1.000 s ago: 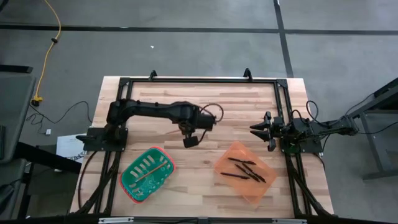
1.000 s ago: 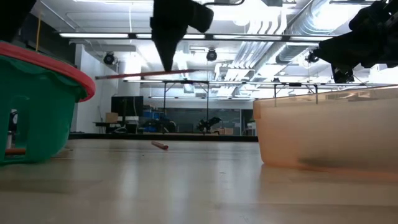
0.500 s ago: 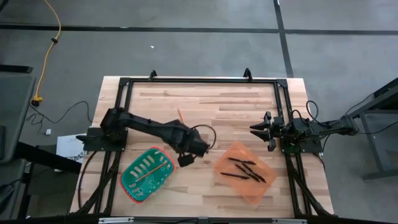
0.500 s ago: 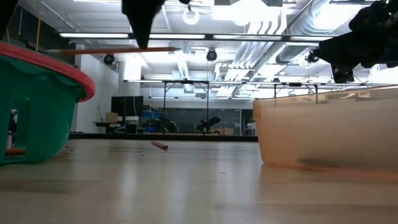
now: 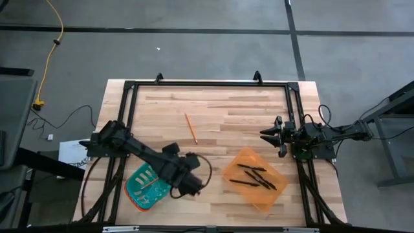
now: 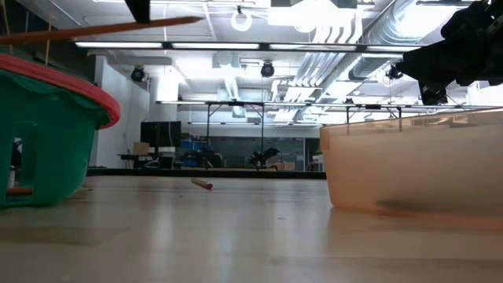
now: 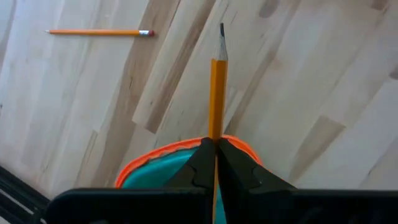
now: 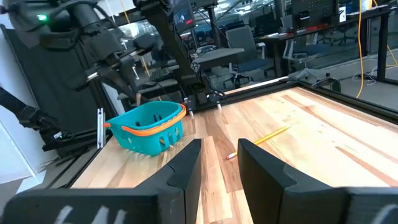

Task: Sort pens & pencils
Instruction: Put the right yellow pencil into the blue bin

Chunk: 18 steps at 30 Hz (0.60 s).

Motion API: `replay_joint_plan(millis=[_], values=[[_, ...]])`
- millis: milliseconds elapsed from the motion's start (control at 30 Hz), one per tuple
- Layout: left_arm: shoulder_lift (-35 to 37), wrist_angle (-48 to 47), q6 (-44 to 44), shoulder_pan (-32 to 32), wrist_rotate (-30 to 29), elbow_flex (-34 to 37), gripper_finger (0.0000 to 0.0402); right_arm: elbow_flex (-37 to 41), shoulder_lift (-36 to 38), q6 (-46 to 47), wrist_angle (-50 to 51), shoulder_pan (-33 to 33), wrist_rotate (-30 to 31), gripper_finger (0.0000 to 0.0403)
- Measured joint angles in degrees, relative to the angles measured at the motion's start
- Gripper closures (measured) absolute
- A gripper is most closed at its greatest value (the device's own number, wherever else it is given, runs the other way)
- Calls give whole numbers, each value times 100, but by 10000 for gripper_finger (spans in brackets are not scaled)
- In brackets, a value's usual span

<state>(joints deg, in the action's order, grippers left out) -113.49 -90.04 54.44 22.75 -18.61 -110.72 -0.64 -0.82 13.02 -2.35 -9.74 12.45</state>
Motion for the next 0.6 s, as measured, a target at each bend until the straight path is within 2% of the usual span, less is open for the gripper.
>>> replay_joint_plan(millis=[133,600], values=[[4,4,439,355,-201,243,401,0,0,0,0,1,1,306],[655,-3,2294,1204,-24,1895,401,0,2,-1,0,2,1,306]])
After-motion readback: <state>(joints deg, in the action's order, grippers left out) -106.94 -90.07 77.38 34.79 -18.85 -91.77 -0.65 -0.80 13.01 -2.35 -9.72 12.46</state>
